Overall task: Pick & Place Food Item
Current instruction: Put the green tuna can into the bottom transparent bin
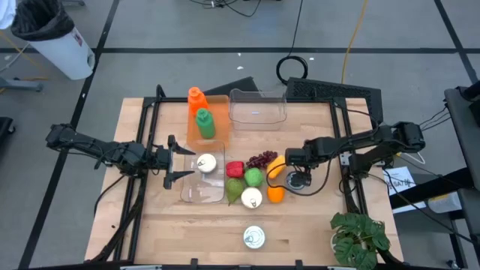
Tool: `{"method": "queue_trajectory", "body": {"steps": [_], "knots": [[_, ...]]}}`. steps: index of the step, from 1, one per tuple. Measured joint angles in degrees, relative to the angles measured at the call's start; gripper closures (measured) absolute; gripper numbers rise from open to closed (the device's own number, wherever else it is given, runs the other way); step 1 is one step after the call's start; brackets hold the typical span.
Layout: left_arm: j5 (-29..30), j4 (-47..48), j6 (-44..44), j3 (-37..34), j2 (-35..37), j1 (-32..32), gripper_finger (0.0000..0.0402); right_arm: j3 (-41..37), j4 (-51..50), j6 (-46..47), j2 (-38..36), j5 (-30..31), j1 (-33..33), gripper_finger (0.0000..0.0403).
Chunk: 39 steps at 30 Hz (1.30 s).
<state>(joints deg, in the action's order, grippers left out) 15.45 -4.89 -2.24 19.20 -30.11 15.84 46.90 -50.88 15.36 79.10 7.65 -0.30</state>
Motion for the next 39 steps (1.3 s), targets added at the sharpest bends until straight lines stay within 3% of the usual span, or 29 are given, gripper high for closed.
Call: {"method": "queue_trajectory", "body": {"steps": [6, 15, 18, 26, 36, 39], "knots": [[0.0, 0.2, 0.0, 0.0, 0.0, 0.0, 0.0093, -0.7, -0.3, 0.3, 0.0, 6.1, 0.0, 0.0094], [-0.2, 0.2, 0.2, 0.0, 0.0, 0.0, 0.0074, -1.1, -0.7, -2.9, 0.3, 22.1, 0.0, 0.0094], [-0.2, 0.2, 0.2, 0.0, 0.0, 0.0, 0.0074, -1.2, -0.6, -2.6, 0.3, 22.1, -0.9, 0.0094], [-0.2, 0.3, 0.2, 0.0, 0.0, 0.0, 0.0091, -4.5, 2.8, -0.4, 0.0, 6.1, -4.9, 0.0095], [-0.2, 0.4, 0.2, 0.0, 0.0, 0.0, 0.0092, -5.2, 14.0, 3.9, 0.3, -23.1, -4.5, 0.0094], [-0.2, 0.4, 0.2, 0.0, 0.0, 0.0, 0.0087, -5.2, 17.4, 4.5, 0.3, -23.2, -2.5, 0.0094]]}}
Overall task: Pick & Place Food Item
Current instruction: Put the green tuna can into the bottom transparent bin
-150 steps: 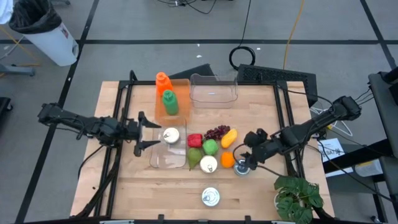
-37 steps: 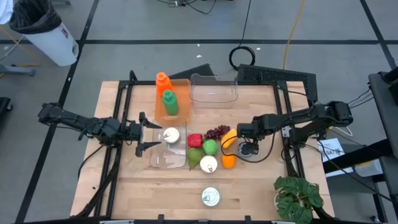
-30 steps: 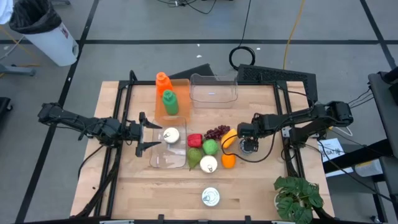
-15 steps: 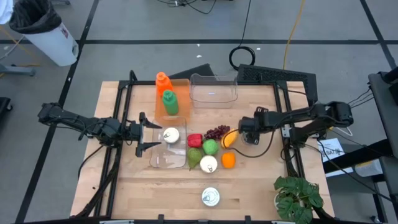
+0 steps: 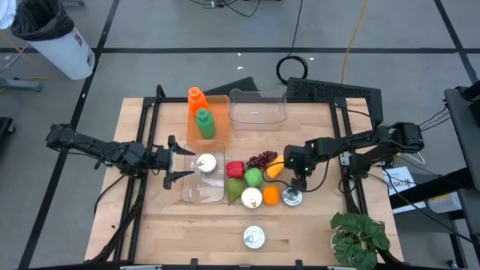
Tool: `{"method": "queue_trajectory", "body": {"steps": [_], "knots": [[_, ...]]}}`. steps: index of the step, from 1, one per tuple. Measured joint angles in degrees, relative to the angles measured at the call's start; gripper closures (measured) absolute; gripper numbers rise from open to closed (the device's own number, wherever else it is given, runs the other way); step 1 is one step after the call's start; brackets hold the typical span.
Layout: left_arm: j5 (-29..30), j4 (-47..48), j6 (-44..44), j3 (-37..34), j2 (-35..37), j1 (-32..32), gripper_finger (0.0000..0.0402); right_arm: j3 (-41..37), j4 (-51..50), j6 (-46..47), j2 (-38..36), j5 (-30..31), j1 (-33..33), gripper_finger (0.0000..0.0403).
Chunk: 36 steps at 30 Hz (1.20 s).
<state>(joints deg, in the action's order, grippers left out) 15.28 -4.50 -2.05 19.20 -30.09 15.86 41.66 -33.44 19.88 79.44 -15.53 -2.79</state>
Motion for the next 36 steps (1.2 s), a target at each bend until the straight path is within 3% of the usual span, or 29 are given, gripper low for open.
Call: {"method": "queue_trajectory", "body": {"steps": [7, 18, 24, 36], "knots": [[0.0, 0.0, 0.0, 0.0, 0.0, 0.0, 0.0076, 0.2, -0.1, -1.7, -0.6, 6.1, 1.4, 0.0094], [0.3, 0.0, -0.3, 0.0, 0.0, 0.0, 0.0096, 3.6, -7.7, -1.9, -1.4, 5.9, 1.5, 0.0094], [0.2, 0.0, -0.2, 0.0, 0.0, 0.0, 0.0085, 3.6, -9.9, -3.1, -1.5, 7.0, 1.3, 0.0094], [0.2, 0.0, 0.0, 0.0, 0.0, 0.0, 0.0077, -0.7, -8.4, -7.5, -1.8, 19.1, 1.3, 0.0094]]}}
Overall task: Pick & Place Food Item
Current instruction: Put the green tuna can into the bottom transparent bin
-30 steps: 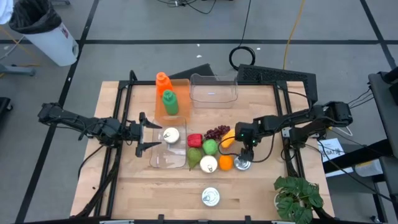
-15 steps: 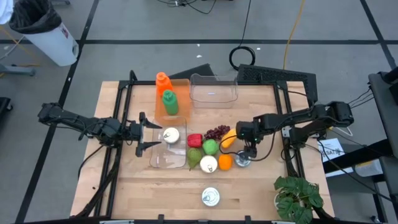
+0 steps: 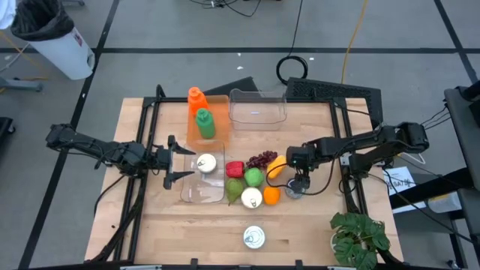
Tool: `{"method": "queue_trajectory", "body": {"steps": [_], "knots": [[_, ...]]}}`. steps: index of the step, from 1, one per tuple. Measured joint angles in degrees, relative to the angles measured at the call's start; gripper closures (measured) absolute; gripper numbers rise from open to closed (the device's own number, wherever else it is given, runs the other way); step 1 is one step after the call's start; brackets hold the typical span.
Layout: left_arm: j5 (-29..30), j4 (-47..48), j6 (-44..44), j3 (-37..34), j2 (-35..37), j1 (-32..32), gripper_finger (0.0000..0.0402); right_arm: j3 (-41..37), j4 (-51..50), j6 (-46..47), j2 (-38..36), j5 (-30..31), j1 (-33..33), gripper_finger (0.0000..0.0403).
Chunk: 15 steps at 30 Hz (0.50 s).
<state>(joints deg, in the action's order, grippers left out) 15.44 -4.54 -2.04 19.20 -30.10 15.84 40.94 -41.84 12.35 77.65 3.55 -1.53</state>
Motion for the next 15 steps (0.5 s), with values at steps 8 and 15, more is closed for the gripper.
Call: {"method": "queue_trajectory", "body": {"steps": [8, 15], "knots": [[-0.2, 0.0, 0.0, 0.0, 0.0, 0.0, 0.0093, -3.2, 2.9, 0.0, 0.1, 5.1, -0.3, 0.0094], [-0.2, 0.0, 0.0, 0.0, 0.0, 0.0, 0.0096, -3.2, 4.5, 1.8, 0.2, 5.4, -0.4, 0.0094]]}}
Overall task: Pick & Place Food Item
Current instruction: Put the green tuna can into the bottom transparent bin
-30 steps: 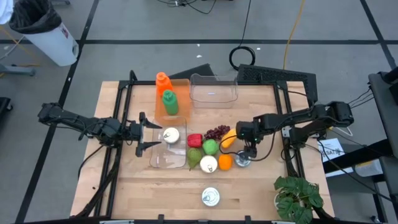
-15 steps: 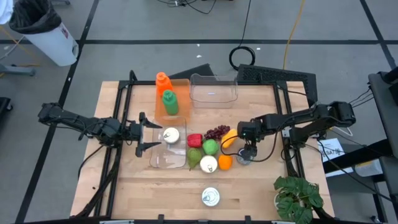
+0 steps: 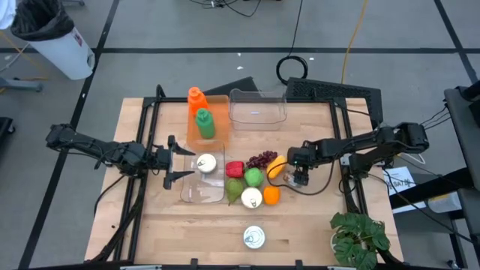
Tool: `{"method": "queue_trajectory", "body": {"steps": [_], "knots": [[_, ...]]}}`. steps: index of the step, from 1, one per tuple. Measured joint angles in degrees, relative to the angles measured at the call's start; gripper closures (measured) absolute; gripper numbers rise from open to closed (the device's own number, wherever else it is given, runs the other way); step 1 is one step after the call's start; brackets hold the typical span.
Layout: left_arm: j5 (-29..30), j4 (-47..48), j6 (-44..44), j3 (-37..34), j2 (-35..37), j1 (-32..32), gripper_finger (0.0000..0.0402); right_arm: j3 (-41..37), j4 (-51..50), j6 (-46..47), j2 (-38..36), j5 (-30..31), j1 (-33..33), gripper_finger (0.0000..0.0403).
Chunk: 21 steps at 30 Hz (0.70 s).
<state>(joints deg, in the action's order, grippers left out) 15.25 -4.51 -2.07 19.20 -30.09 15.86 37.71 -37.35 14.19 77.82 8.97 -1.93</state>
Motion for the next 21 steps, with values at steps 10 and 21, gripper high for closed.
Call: {"method": "queue_trajectory", "body": {"steps": [10, 21], "knots": [[-1.4, -2.1, 5.0, 0.0, -0.1, 0.0, 0.0096, -0.1, 0.0, 0.5, 0.0, -7.8, -3.8, 0.0094], [3.1, -9.3, 12.0, 0.1, -3.7, 0.0, 0.0096, -0.1, 0.5, 0.1, 0.1, -8.6, -4.7, 0.0094]]}}
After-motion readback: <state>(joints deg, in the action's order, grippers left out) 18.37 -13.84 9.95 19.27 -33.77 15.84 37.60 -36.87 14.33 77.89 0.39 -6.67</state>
